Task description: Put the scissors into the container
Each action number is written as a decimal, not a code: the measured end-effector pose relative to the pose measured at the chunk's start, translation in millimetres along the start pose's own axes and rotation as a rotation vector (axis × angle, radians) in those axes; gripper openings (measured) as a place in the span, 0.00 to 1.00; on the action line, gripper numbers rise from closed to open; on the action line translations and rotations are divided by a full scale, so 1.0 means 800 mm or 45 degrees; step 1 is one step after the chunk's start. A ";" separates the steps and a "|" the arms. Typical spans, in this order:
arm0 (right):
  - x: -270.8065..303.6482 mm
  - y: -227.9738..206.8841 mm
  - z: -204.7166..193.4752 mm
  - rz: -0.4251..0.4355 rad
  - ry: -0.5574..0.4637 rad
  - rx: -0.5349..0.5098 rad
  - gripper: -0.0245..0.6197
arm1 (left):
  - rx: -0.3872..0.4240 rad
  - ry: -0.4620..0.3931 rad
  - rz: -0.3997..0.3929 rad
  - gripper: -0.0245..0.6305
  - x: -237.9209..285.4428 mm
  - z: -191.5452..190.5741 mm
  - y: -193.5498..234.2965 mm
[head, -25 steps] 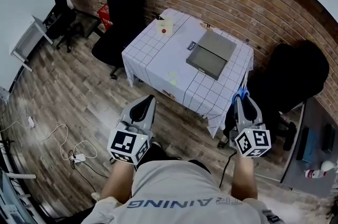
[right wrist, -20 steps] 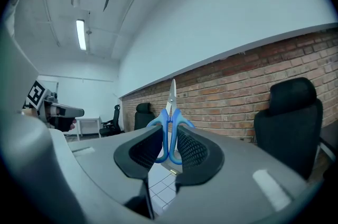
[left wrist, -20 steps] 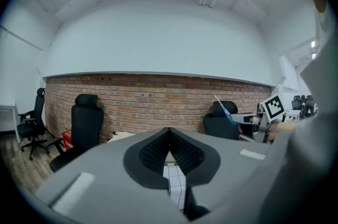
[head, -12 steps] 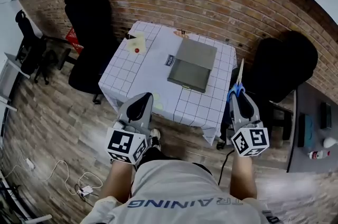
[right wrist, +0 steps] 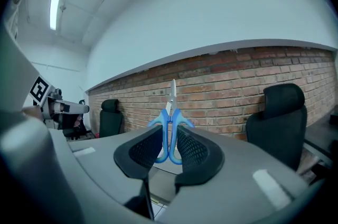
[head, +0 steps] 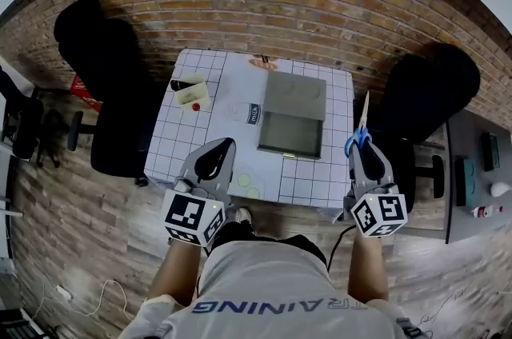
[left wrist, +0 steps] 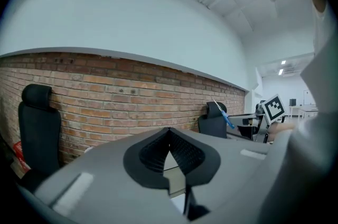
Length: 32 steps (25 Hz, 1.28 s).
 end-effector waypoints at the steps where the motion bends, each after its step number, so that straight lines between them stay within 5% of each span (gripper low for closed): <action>1: 0.010 0.002 -0.002 -0.017 0.008 0.003 0.20 | -0.003 0.010 -0.016 0.03 0.007 -0.004 0.010; 8: 0.066 0.018 -0.037 -0.038 0.135 -0.032 0.20 | -0.049 0.084 -0.052 0.03 0.039 -0.036 0.056; 19: 0.128 -0.031 -0.081 0.058 0.313 -0.059 0.20 | -0.084 0.174 0.023 0.03 0.084 -0.050 0.039; 32: 0.185 -0.041 -0.277 0.339 0.959 -0.165 0.20 | -0.112 0.329 0.112 0.03 0.108 -0.084 0.003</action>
Point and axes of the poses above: the fingertips, and each gripper's own axes: x forward along the fingers, y to its left, z out of its top, the point moved 4 cm from there along -x, backward along the fingers, and after that the axes turned 9 degrees about x, right-handed, at the moved point
